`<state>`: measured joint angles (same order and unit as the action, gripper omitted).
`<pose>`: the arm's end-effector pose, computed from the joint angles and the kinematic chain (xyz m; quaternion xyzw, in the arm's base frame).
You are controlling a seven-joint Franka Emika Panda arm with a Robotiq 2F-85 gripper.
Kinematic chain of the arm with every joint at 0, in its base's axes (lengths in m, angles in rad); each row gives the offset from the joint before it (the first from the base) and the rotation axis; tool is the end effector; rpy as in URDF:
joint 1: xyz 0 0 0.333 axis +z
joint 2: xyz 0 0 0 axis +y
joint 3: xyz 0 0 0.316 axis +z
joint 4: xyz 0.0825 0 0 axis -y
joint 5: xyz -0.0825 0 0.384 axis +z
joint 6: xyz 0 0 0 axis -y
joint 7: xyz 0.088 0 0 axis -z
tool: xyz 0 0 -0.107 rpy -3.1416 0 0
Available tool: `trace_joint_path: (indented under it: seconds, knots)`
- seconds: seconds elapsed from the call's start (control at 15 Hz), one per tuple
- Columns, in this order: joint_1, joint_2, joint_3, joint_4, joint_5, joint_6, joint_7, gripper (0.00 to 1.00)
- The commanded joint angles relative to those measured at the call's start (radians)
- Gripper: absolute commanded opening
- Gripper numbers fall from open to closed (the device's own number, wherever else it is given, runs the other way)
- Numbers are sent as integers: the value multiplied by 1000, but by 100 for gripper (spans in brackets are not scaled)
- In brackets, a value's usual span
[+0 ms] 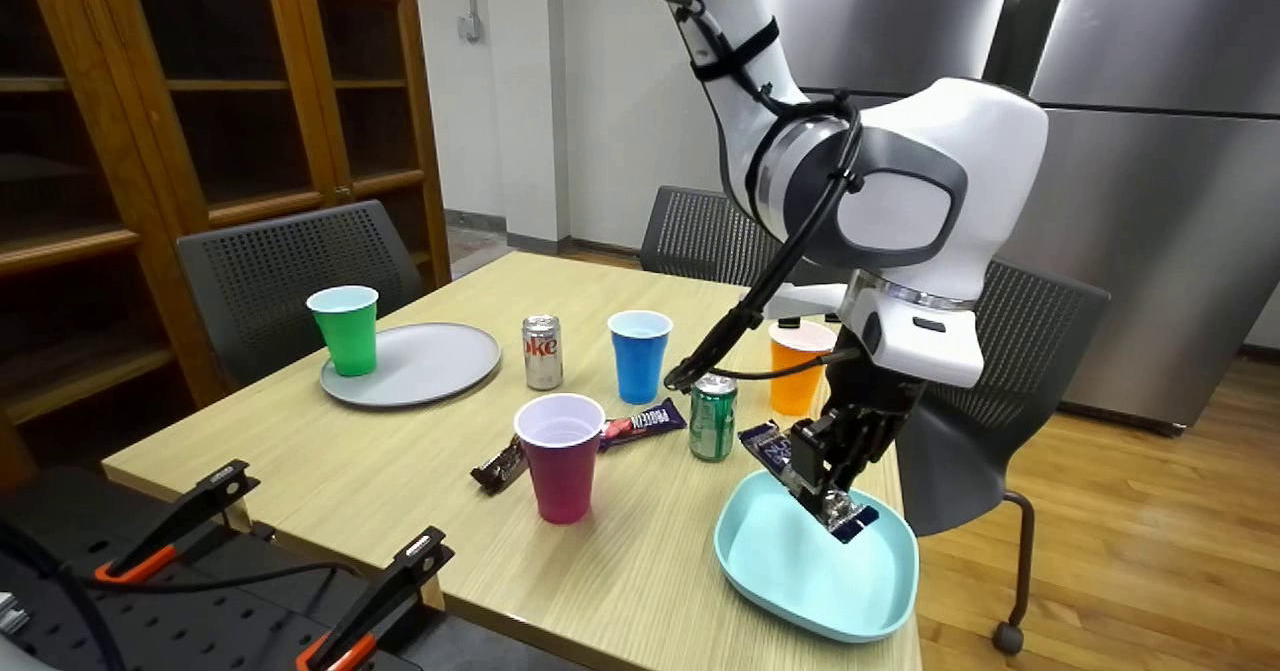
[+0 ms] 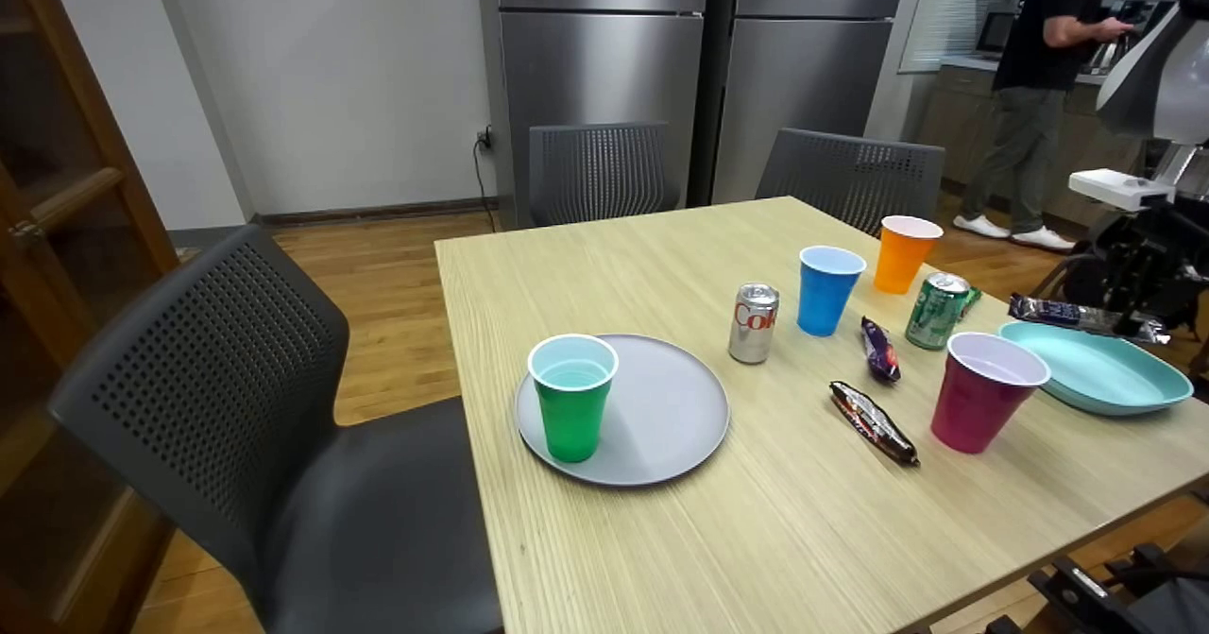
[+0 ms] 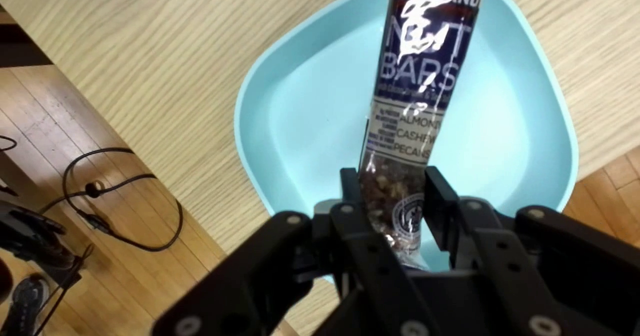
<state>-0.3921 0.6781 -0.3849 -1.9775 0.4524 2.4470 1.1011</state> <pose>0.4185 -0.4143 0.1307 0.4584 -0.8866 -0.0624 0.0003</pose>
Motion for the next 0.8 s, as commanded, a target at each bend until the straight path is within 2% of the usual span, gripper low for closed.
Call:
trace_joint_path:
  seconds: [0.0,0.13,0.27,0.53,0.6,0.73]
  knots:
    - [-27,30,1,65,-5,-65,48,10]
    - [-32,37,2,76,-4,-74,59,59]
    - [-33,42,3,82,-4,-76,70,67]
    - [-26,2,10,40,-1,-57,49,96]
    - [-15,-14,3,25,-12,-70,57,100]
    - [1,-48,-1,-10,-27,-91,49,100]
